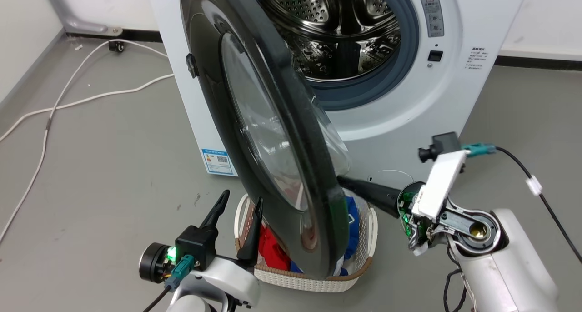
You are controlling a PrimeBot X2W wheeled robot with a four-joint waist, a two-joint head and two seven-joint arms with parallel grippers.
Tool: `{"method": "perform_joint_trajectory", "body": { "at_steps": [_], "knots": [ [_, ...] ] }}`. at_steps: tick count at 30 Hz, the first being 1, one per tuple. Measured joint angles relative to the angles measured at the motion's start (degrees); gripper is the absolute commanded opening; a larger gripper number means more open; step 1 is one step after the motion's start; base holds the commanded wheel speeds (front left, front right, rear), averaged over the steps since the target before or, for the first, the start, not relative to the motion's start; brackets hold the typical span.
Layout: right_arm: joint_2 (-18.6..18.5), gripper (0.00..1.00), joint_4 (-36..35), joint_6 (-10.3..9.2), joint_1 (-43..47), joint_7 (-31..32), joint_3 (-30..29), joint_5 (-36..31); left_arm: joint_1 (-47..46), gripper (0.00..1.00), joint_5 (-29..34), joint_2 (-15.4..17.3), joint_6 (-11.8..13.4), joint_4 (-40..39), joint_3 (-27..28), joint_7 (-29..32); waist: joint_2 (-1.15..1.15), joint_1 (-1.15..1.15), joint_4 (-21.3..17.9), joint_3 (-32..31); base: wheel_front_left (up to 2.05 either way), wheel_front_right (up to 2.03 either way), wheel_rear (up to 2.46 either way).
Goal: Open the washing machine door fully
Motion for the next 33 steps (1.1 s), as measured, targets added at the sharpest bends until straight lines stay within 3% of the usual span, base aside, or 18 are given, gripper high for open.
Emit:
{"method": "perform_joint_trajectory", "body": {
  "at_steps": [7, 17, 18, 19, 20, 27, 33],
  "knots": [
    [0.1, 0.00, -0.7, 0.00, 2.5, -16.4, -4.2, -2.3, 1.0, 1.00, -0.5, 0.1, 0.2, 0.4, 0.2, 0.0, 0.00, 0.00, -1.1, -1.1, 0.00, 0.00, 0.00],
    [-1.5, 0.00, -5.1, 0.00, 13.1, -29.7, -14.2, -6.6, 1.4, 1.00, -1.2, 1.1, 1.5, 0.4, 2.5, 0.0, 0.00, 0.00, -3.6, -2.1, 0.00, 0.00, 0.00],
    [-1.6, 0.19, -6.0, 0.00, 14.4, -31.0, -15.1, -7.3, 1.6, 1.00, -1.3, 1.3, 1.6, 0.3, 2.7, 0.0, 0.00, 0.00, -3.8, -2.2, 0.00, 0.00, 0.00],
    [-1.7, 0.54, -6.9, 0.00, 15.6, -32.0, -15.9, -7.7, 1.7, 1.00, -1.4, 1.4, 1.8, 0.2, 3.0, 0.0, 0.00, 0.00, -4.1, -2.3, 0.00, 0.00, 0.00],
    [-1.7, 1.00, -7.8, 0.00, 16.7, -33.2, -16.7, -8.2, 1.9, 1.00, -1.6, 1.6, 1.9, 0.1, 3.2, 0.0, 0.00, 0.00, -4.4, -2.3, 0.00, 0.00, 0.00],
    [-2.6, 1.00, -13.6, 0.00, 20.1, -40.8, -18.9, -16.1, 2.4, 1.00, -2.2, 2.0, 2.2, 0.3, 4.0, 0.0, 0.00, 0.00, -5.9, -2.4, 0.00, 0.00, 0.00],
    [-8.1, 1.00, -20.8, 0.01, 21.2, -49.1, -16.9, -39.5, 2.4, 1.00, -2.4, 2.2, 2.8, 0.1, 4.5, 0.0, 0.00, 0.01, -5.9, -2.4, 0.00, 0.00, 0.00]
  ]
}}
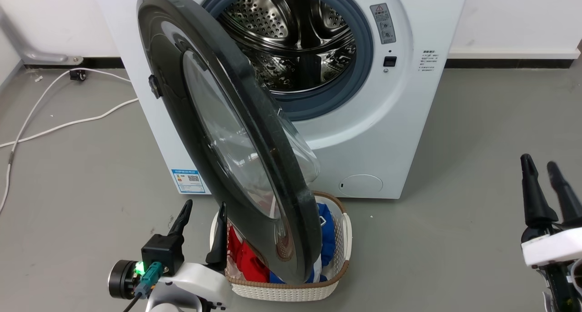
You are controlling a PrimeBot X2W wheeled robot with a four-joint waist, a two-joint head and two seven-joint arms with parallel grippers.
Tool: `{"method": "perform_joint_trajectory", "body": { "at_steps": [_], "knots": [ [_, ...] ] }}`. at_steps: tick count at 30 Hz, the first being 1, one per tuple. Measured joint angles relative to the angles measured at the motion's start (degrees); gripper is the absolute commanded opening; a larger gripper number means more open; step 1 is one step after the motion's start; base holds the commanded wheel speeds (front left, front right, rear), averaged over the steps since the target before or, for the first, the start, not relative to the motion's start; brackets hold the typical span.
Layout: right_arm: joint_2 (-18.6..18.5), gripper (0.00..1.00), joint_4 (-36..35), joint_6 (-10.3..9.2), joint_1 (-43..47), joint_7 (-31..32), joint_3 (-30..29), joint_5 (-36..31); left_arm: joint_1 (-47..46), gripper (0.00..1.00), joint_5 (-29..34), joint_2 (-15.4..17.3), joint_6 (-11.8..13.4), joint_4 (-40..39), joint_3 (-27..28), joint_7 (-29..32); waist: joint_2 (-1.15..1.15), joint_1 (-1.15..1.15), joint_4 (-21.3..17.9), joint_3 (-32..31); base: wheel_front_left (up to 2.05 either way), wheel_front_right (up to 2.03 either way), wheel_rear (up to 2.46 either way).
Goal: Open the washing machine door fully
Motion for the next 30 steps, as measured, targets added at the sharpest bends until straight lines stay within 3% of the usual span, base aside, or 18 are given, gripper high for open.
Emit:
{"method": "perform_joint_trajectory", "body": {
  "at_steps": [6, 11, 20, 30],
  "knots": [
    [1.2, 1.00, -6.5, 0.01, 2.1, 0.3, -0.6, -20.1, 0.0, 1.00, -0.2, 0.0, 0.3, -0.2, 0.0, 0.0, 0.00, 0.00, 0.9, 0.0, 0.00, 0.00, 0.00],
    [3.9, 1.00, -8.4, 0.08, 5.1, 0.7, 0.7, -28.4, 0.0, 1.00, -0.2, 0.2, 0.8, -0.6, 0.0, 0.0, 0.00, 0.00, 1.5, 0.3, 0.00, 0.00, 0.00],
    [6.6, 1.00, -3.8, 0.08, 7.1, -1.1, 2.4, -33.0, 0.0, 1.00, 0.0, 1.0, 0.8, -0.6, -0.3, 0.0, 0.00, 0.00, 2.0, 0.6, 0.00, 0.00, 0.00],
    [7.4, 1.00, -0.8, 0.08, 7.1, -2.6, 2.6, -33.4, 0.0, 1.00, -0.3, 1.5, 1.0, -0.9, -0.9, 0.4, 0.00, 0.00, 2.0, 0.4, 0.00, 0.00, 0.00]
  ]
}}
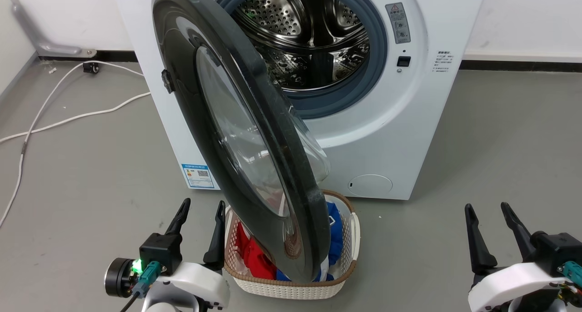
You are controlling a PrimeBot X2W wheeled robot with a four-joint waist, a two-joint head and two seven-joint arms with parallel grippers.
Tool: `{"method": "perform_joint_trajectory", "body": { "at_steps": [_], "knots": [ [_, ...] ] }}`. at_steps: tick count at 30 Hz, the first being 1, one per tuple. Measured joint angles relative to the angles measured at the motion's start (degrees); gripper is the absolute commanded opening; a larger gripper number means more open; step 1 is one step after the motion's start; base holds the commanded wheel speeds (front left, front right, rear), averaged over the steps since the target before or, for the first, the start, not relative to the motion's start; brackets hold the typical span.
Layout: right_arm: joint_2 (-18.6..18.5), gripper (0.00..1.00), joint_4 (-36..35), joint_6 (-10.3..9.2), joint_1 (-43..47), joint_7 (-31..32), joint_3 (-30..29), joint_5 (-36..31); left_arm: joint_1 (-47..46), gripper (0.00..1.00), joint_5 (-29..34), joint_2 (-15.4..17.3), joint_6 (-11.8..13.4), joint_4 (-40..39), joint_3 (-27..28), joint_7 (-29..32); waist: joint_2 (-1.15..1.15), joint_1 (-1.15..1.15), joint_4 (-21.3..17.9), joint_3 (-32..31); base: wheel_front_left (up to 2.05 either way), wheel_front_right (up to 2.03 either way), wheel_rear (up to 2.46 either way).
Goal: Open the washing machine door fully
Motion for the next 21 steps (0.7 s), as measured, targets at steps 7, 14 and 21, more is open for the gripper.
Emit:
{"method": "perform_joint_trajectory", "body": {
  "at_steps": [7, 14, 21],
  "knots": [
    [0.3, 1.00, 0.6, 0.00, -0.1, -0.3, 0.1, -0.1, 0.0, 1.00, -0.5, 0.2, 0.3, -0.3, -0.1, 0.4, 0.00, 0.00, 0.0, -0.1, 0.00, 0.00, 0.00],
    [0.5, 1.00, 0.7, 0.00, -0.2, -0.5, 0.2, -0.3, -0.2, 0.00, -1.2, 0.5, 0.2, -0.8, -0.2, 1.3, 0.00, 0.00, -0.2, -0.2, 0.00, 0.00, 0.00],
    [0.6, 1.00, 0.7, 0.00, -0.2, -0.8, 0.5, -0.2, -1.2, 0.00, -2.2, 0.7, 0.8, -3.0, 0.4, 2.1, 0.00, 0.00, -0.4, -0.4, 0.00, 0.00, 0.00]
  ]
}}
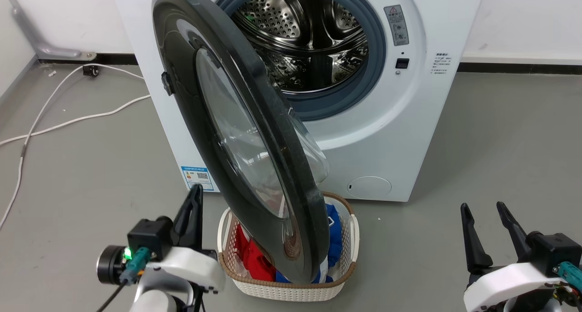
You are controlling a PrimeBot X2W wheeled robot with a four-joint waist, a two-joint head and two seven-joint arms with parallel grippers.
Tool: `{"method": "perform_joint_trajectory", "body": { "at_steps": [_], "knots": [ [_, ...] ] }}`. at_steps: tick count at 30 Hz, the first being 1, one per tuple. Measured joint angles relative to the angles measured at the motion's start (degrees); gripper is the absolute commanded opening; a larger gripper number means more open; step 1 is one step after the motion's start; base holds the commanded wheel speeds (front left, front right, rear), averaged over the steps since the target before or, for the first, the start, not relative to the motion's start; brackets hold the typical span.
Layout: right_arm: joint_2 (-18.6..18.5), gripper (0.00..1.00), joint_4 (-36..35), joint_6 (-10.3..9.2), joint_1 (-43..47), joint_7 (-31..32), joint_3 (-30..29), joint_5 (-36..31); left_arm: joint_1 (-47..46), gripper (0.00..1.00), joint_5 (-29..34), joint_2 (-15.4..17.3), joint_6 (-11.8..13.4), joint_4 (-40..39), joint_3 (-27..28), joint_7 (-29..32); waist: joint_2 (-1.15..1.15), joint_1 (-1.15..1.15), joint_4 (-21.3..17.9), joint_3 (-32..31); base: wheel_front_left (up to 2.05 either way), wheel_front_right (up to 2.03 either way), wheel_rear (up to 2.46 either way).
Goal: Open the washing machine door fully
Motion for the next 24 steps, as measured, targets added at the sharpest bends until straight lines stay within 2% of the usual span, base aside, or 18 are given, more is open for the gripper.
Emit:
{"method": "perform_joint_trajectory", "body": {
  "at_steps": [4, 15, 21, 24],
  "knots": [
    [0.1, 1.00, 0.0, 0.00, -0.1, -0.2, 0.0, 0.0, -1.3, 0.00, -0.6, -0.1, 1.0, -3.6, 0.8, 0.8, 0.00, 0.00, -0.2, -0.1, 0.00, 0.00, 0.00],
    [0.2, 1.00, 0.0, 0.00, -0.1, -0.2, -0.4, 0.3, -7.6, 0.00, -0.9, -0.5, 1.4, -19.8, 0.7, 0.9, 0.00, 0.00, -1.3, -0.9, 0.00, 0.00, 0.00],
    [0.2, 1.00, -0.1, 0.00, 0.1, -0.4, -0.3, 1.0, -12.7, 0.00, -1.5, -2.4, 0.7, -26.5, -2.6, 3.2, 0.00, 0.00, -2.3, -1.0, 0.00, 0.00, 0.00],
    [0.2, 1.00, -0.5, 0.00, 0.1, -0.5, -0.2, 1.3, -15.5, 0.00, -1.9, -3.2, -0.6, -28.5, -5.5, 5.1, 0.00, 0.00, -2.9, -1.1, 0.00, 0.00, 0.00]
  ]
}}
